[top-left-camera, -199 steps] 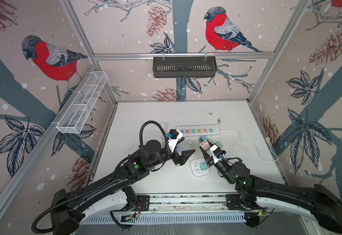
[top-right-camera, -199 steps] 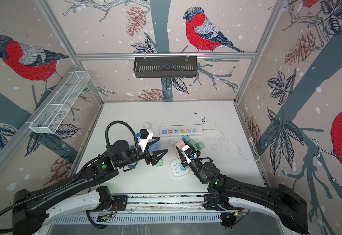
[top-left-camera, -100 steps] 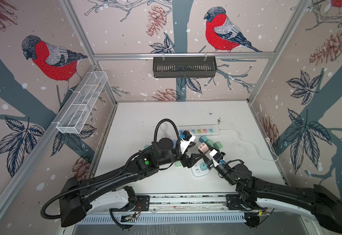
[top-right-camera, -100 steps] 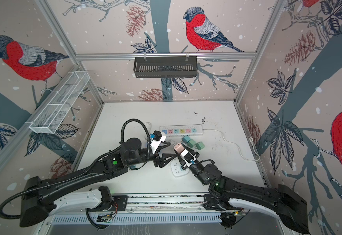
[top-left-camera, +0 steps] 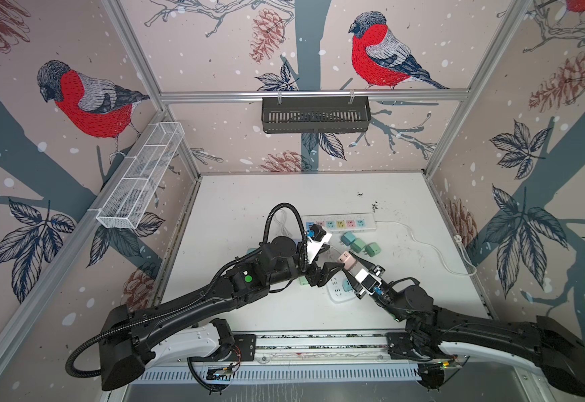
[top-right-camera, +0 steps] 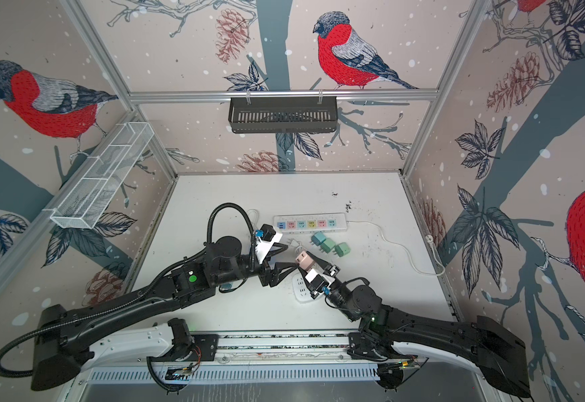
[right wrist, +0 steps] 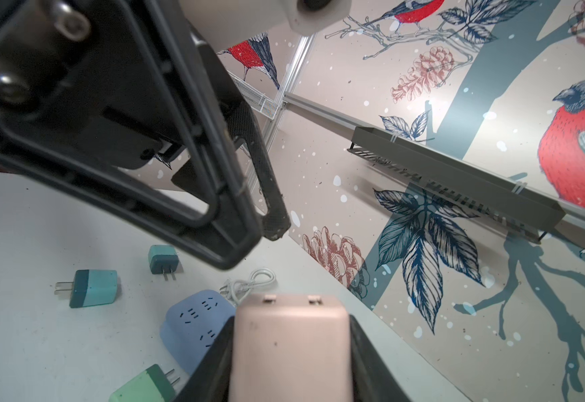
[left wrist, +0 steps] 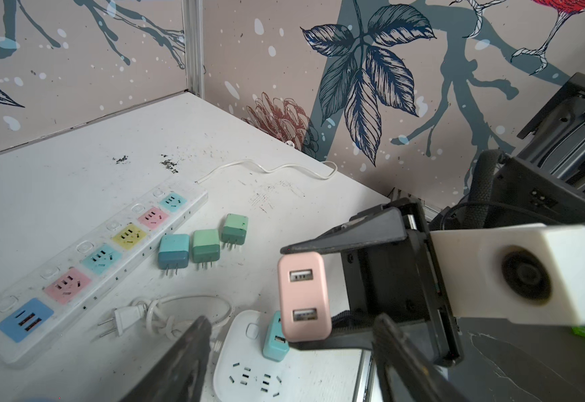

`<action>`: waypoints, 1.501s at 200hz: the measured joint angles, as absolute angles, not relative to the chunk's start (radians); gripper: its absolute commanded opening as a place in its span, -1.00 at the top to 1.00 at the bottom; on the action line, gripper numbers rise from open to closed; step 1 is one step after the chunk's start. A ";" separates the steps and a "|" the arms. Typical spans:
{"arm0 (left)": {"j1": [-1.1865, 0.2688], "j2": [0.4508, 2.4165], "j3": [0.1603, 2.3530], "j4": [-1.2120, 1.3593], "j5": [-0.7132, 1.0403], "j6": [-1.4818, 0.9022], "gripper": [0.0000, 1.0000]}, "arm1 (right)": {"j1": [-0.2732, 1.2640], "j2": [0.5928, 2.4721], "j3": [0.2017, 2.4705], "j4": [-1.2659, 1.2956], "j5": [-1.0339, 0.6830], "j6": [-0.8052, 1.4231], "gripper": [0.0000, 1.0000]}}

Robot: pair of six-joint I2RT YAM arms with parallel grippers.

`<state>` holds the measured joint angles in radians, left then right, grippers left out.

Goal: Insert the plug
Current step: 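Lift the pink adapter toward the left gripper while the left gripper approaches, then close the left gripper on the pink adapter held by the right gripper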

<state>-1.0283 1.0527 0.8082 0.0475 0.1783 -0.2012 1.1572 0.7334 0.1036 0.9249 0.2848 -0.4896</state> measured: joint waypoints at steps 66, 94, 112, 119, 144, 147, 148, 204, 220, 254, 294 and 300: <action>-1.033 1.105 0.835 0.037 0.203 -0.182 -0.30 | 1.185 0.771 0.112 0.918 0.268 -0.553 0.97; -1.038 1.124 0.842 0.030 0.208 -0.175 -0.28 | 1.198 0.788 0.114 0.920 0.268 -0.576 0.97; -1.039 1.129 0.849 0.023 0.209 -0.166 -0.28 | 1.207 0.786 0.114 0.920 0.268 -0.580 0.97; -1.040 1.131 0.849 0.019 0.210 -0.165 -0.28 | 1.209 0.785 0.114 0.920 0.270 -0.581 0.97; -1.043 1.135 0.850 0.011 0.211 -0.160 -0.28 | 1.209 0.780 0.113 0.923 0.276 -0.587 0.97; -1.043 1.136 0.851 0.010 0.211 -0.159 -0.28 | 1.209 0.780 0.113 0.923 0.277 -0.587 0.97; -1.043 1.136 0.851 0.010 0.211 -0.159 -0.28 | 1.209 0.780 0.113 0.923 0.279 -0.587 0.97; -1.045 1.154 0.861 0.007 0.229 -0.158 -0.25 | 1.210 0.773 0.112 0.928 0.294 -0.599 0.97; -1.045 1.161 0.864 0.006 0.235 -0.157 -0.24 | 1.210 0.770 0.112 0.928 0.302 -0.601 0.96; -1.048 1.186 0.878 -0.008 0.235 -0.157 -0.15 | 1.211 0.767 0.113 0.926 0.305 -0.601 0.97; -1.055 1.202 0.886 -0.009 0.239 -0.156 -0.03 | 1.212 0.764 0.112 0.923 0.305 -0.601 0.97; -1.055 1.203 0.889 -0.009 0.240 -0.155 -0.02 | 1.212 0.761 0.112 0.923 0.305 -0.601 0.97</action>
